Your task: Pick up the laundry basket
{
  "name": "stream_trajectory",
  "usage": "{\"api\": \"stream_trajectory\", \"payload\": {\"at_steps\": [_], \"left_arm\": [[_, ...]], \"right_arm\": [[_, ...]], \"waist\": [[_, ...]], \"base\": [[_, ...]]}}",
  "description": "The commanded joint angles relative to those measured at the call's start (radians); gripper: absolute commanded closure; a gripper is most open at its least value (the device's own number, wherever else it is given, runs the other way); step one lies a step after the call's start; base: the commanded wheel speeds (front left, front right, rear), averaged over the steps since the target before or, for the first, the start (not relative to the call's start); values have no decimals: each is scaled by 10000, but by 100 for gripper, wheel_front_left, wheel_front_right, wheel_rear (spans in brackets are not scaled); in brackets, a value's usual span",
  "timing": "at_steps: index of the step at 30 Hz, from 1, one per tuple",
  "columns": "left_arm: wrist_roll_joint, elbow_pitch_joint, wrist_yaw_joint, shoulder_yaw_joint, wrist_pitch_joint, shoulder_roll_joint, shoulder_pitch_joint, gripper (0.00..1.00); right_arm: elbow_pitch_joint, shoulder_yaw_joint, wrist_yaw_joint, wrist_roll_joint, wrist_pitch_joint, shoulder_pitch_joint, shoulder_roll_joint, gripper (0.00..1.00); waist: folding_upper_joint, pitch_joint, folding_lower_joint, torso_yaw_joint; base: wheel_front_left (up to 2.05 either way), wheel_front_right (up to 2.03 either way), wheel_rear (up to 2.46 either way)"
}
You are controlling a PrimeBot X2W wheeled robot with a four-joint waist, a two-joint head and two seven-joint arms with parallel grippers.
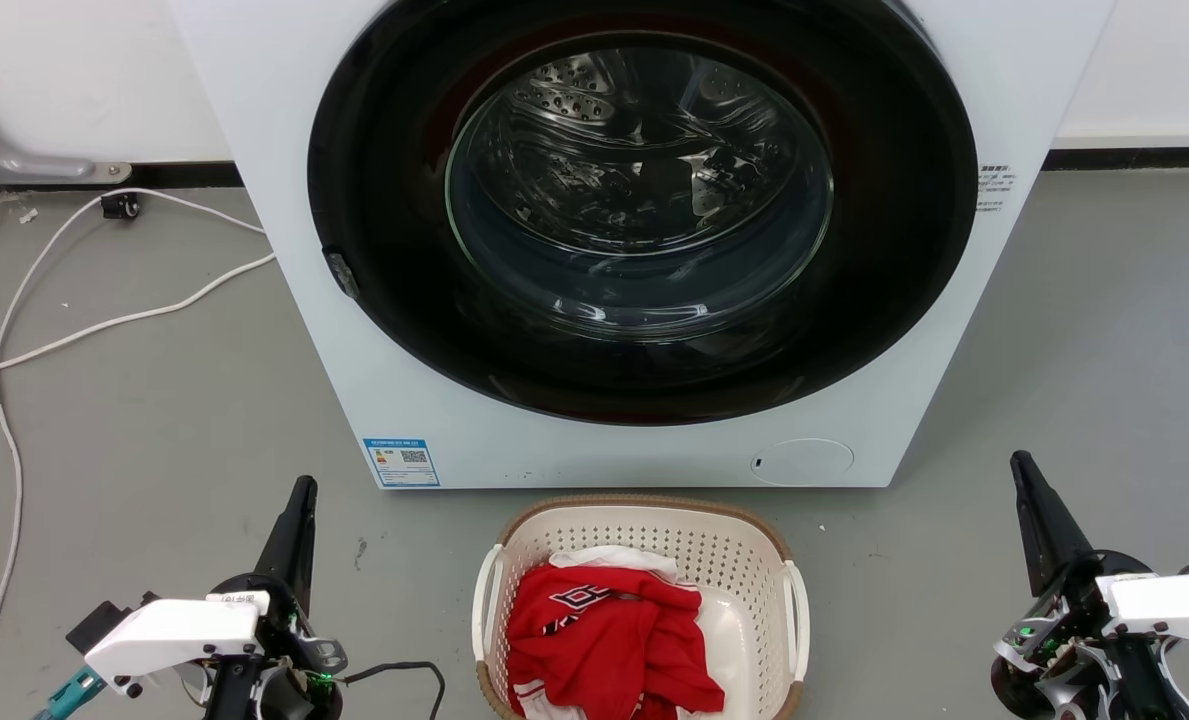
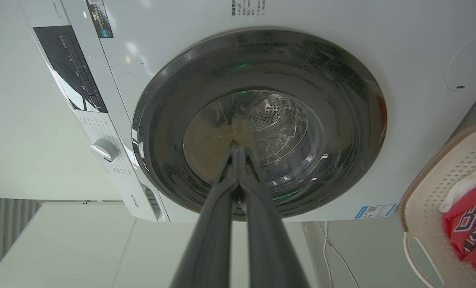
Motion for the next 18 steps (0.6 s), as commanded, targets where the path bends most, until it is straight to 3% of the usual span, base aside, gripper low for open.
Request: {"api": "stream_trajectory", "payload": {"at_steps": [1, 18], "left_arm": [[42, 16, -29, 20, 42, 0, -93, 100], [81, 17, -29, 55, 65, -26, -98, 100]], "right_arm": [[10, -15, 4, -54, 12, -111, 35, 100], [10, -36, 4, -82, 40, -114, 50, 100]], "waist": [[-1, 0, -1, 0], [-1, 0, -1, 0]], "base": [[0, 0, 0], [0, 0, 0]]}}
